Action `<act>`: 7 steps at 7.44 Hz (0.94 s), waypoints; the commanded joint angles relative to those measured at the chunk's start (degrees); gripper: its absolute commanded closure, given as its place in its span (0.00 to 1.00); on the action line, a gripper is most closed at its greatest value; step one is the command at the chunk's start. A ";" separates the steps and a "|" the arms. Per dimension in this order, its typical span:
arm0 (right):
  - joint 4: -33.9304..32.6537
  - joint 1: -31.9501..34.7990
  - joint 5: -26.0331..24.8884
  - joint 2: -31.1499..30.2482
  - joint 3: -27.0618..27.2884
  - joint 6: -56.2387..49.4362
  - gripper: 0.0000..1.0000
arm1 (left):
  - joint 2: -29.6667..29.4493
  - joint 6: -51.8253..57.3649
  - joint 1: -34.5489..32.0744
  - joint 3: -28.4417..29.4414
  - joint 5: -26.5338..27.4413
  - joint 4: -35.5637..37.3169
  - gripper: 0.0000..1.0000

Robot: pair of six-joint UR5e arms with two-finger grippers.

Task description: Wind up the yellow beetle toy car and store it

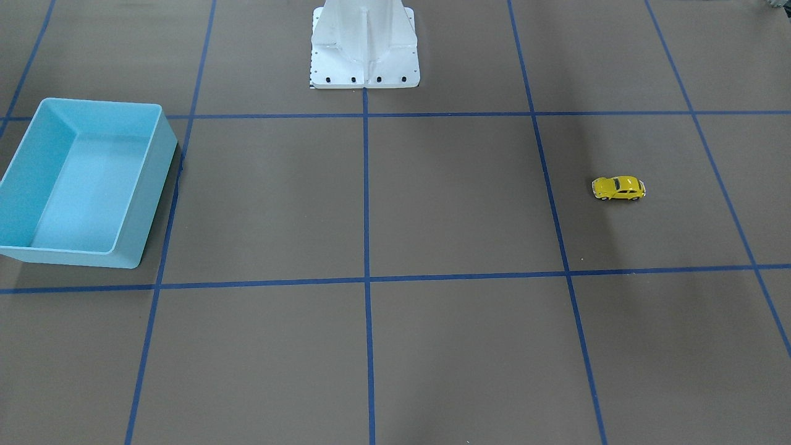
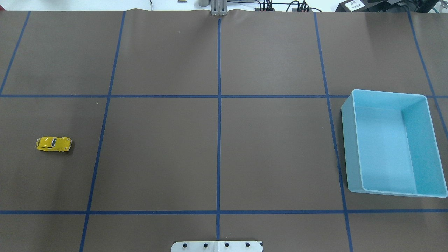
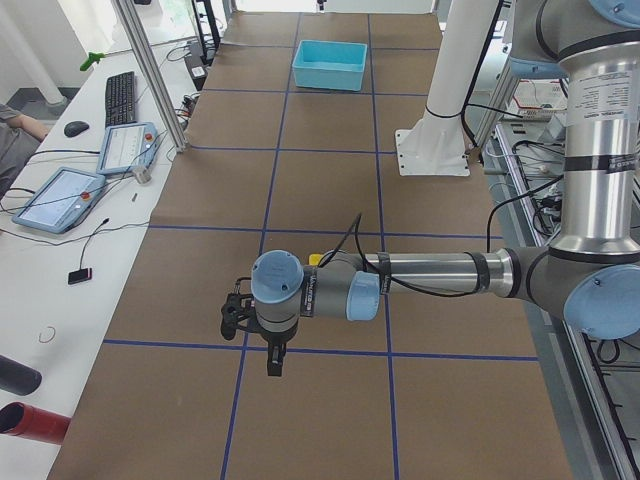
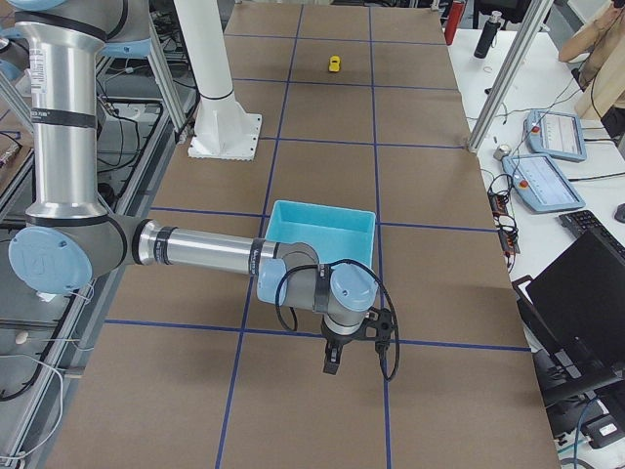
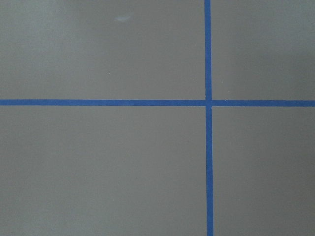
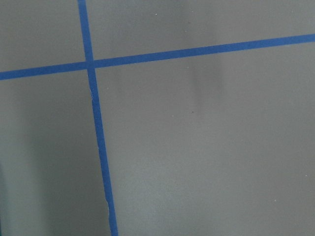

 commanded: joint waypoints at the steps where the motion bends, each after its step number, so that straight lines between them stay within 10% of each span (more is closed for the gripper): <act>1: 0.00 0.00 0.09 0.26 -0.01 0.00 0.00 | 0.03 0.03 -0.11 -0.23 -0.19 0.13 0.00; 7: 0.00 0.00 0.18 0.61 0.08 0.00 0.00 | -0.24 -0.06 -0.02 -0.32 -0.19 2.05 0.00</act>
